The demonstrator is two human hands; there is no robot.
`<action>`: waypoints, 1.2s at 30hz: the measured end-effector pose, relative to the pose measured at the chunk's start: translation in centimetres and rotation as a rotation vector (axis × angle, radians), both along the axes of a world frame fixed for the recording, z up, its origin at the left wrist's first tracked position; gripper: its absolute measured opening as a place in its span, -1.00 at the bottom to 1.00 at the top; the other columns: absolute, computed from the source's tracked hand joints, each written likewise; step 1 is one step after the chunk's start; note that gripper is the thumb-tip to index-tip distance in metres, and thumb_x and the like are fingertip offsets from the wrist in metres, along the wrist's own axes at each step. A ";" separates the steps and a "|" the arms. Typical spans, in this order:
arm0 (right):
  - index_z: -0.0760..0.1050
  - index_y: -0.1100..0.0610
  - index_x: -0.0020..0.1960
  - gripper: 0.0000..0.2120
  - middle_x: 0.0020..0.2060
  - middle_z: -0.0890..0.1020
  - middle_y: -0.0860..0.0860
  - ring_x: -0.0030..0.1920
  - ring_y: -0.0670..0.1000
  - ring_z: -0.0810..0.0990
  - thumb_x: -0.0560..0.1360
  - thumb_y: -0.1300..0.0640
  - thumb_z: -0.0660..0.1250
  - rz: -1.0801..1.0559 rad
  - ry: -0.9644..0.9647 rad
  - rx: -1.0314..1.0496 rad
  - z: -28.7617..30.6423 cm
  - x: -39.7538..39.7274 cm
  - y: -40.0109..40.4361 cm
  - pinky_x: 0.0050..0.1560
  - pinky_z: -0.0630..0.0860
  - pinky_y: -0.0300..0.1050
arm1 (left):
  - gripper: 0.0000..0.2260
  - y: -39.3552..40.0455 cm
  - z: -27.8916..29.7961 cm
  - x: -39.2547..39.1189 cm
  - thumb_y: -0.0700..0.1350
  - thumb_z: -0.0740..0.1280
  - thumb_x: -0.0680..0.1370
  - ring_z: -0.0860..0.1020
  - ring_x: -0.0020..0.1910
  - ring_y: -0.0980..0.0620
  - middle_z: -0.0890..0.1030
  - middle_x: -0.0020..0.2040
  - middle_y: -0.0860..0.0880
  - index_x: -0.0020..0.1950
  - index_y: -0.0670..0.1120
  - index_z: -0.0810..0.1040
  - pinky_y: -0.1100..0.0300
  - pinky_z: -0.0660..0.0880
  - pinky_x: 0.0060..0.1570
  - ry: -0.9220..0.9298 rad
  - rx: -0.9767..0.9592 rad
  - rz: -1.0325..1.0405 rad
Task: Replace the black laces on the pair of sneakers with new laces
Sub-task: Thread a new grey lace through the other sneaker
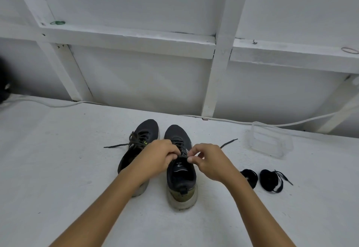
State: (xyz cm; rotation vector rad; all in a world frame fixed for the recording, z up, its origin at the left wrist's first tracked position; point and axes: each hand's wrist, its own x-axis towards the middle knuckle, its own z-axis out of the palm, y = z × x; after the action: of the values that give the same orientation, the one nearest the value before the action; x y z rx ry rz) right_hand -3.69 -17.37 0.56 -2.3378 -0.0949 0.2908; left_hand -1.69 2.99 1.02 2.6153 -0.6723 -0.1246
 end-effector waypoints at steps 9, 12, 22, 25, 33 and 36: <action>0.54 -0.02 -0.04 -0.89 -0.14 0.62 -0.15 -0.11 -0.06 0.56 0.63 0.15 0.29 0.050 -0.140 -0.238 -0.1 0.3 0.1 -0.12 0.53 -0.11 | -0.83 0.8 -1.4 -0.7 -0.15 0.19 0.67 0.44 0.07 -0.01 0.56 0.09 0.01 0.14 -0.08 0.56 0.14 0.41 0.08 -0.091 0.060 0.100; 0.57 0.00 -0.02 -0.89 -0.14 0.61 -0.14 -0.12 -0.09 0.56 0.63 0.16 0.30 0.058 -0.136 -0.220 -0.1 0.4 -0.2 -0.11 0.50 -0.18 | -0.84 0.7 -1.4 -1.1 -0.16 0.20 0.66 0.50 0.06 -0.01 0.54 0.10 0.01 0.16 -0.08 0.54 0.13 0.44 0.06 -0.099 0.067 0.107; 0.67 0.00 0.09 -0.74 -0.02 0.63 -0.04 -0.02 -0.05 0.55 0.62 0.27 0.27 0.108 -0.122 -0.300 -1.0 0.4 -1.5 -0.02 0.49 -0.22 | -0.72 1.8 -3.0 -1.1 -0.40 0.52 0.27 0.55 -0.40 -0.02 0.58 -0.37 0.01 -0.22 -0.03 0.70 0.15 0.50 -0.48 -0.148 0.150 0.193; 0.66 -0.01 0.22 -0.66 0.04 0.67 0.00 0.07 -0.02 0.59 0.62 0.31 0.25 0.077 -0.120 -0.317 -1.4 0.5 -1.4 0.03 0.49 -0.23 | -0.74 1.4 -2.2 -1.0 -0.38 0.53 0.23 0.31 -0.50 0.03 0.39 -0.49 0.04 -0.31 -0.02 0.64 0.26 0.15 -0.56 -0.142 0.169 0.311; 0.57 -0.03 0.36 -0.61 -0.08 0.63 -0.02 -0.08 -0.04 0.60 0.62 0.28 0.26 -0.123 -0.177 -0.136 -1.8 0.5 -0.9 -0.05 0.39 -0.30 | -0.79 0.6 -1.9 -0.6 -0.25 0.28 0.56 0.46 -0.38 -0.07 0.57 -0.35 -0.05 -0.14 0.02 0.61 0.14 0.37 -0.41 -0.180 0.062 0.517; 0.61 0.03 0.31 -0.68 -0.15 0.70 -0.05 -0.24 -0.18 0.67 0.61 0.26 0.32 -0.262 -0.118 0.074 -1.7 0.5 -0.7 -0.25 0.44 -0.42 | -0.81 -0.1 -1.5 -0.6 -0.10 0.32 0.62 0.62 -0.19 -0.12 0.71 -0.17 -0.06 0.14 0.07 0.69 0.18 0.39 -0.29 -0.160 -0.058 0.568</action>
State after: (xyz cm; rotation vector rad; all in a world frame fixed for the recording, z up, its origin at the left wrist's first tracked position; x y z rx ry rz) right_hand -3.23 -18.04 -1.16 -2.2611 0.1403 0.0188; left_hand -2.25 2.93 -0.52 2.6670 0.0371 0.2732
